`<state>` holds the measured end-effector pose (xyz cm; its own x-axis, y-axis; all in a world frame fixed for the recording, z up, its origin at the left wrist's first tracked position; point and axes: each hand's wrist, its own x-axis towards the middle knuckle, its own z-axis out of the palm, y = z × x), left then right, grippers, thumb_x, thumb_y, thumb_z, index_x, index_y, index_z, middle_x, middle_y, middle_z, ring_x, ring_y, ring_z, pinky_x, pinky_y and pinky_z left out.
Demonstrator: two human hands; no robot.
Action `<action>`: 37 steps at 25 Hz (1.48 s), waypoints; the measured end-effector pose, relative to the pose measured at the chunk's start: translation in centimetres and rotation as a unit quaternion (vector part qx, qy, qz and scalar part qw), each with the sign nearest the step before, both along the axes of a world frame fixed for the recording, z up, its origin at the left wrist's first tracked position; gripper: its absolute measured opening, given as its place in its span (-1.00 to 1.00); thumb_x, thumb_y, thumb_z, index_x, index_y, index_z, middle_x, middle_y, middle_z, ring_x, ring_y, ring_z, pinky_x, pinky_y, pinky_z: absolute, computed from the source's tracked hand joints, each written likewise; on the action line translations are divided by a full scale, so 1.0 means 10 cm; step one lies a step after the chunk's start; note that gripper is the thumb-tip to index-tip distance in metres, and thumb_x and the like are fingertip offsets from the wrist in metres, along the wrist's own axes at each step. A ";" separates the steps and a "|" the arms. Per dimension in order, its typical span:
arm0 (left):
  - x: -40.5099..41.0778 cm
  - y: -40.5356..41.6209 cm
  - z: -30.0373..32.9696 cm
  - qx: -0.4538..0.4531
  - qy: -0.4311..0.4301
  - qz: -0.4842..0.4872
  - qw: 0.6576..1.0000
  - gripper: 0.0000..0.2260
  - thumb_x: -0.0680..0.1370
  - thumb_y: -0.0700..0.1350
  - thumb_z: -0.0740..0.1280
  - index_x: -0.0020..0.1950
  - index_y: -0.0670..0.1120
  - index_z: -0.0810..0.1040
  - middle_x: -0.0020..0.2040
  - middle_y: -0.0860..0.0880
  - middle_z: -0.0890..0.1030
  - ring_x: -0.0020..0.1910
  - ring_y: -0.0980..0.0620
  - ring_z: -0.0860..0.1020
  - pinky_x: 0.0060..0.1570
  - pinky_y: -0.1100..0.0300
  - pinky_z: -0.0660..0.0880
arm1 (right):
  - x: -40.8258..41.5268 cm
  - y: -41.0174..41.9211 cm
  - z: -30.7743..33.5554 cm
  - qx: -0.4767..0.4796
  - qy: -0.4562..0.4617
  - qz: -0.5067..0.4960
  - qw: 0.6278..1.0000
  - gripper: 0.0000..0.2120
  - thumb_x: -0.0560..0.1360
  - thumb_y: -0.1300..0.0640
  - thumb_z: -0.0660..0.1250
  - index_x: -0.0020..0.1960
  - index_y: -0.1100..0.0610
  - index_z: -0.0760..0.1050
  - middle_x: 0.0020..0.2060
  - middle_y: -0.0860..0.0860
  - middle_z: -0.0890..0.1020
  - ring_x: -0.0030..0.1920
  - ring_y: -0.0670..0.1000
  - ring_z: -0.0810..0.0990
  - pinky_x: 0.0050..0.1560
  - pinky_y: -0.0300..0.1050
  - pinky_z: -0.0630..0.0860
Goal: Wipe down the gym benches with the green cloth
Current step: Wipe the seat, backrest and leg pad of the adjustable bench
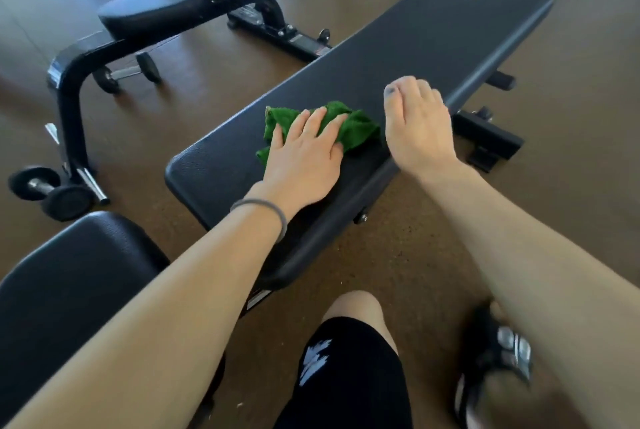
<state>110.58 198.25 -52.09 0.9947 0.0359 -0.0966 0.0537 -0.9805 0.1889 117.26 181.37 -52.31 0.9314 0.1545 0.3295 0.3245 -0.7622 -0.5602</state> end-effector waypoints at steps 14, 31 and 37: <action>-0.11 -0.48 -0.02 0.041 -0.051 -0.069 0.995 -0.54 0.73 0.08 0.00 0.65 0.12 0.14 0.66 0.00 0.18 0.65 -0.08 0.09 0.59 -0.20 0.09 | 0.11 -0.15 -0.07 0.106 0.023 0.009 0.994 -0.47 0.66 0.04 -0.04 -0.10 0.34 0.58 -0.11 0.22 0.66 -0.06 0.17 0.59 0.07 0.09 0.46; -0.22 0.06 0.01 0.000 -0.060 0.023 0.998 -0.53 0.72 0.08 0.04 0.65 0.21 0.13 0.67 0.11 0.11 0.66 0.02 0.03 0.62 -0.02 -0.01 | 0.26 0.13 -0.41 0.131 -0.096 -0.068 0.984 -0.68 0.64 0.09 0.13 -0.08 0.08 0.64 -0.05 -0.03 0.62 0.05 0.01 0.53 0.23 -0.03 0.40; 0.97 0.32 0.03 0.003 -0.016 0.090 0.996 -0.55 0.74 0.05 0.01 0.65 0.18 0.10 0.69 0.01 0.09 0.66 -0.05 0.01 0.61 -0.15 -0.03 | 0.27 0.13 -0.41 0.137 -0.085 -0.079 0.984 -0.67 0.65 0.06 0.11 -0.07 0.07 0.63 -0.02 -0.04 0.64 0.08 -0.04 0.53 0.25 -0.10 0.37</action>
<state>120.27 201.47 -51.77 0.9746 0.2144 -0.0642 0.2228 -0.9566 0.1879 119.96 182.67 -56.38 0.8640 -0.1053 0.4923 0.3208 -0.6384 -0.6996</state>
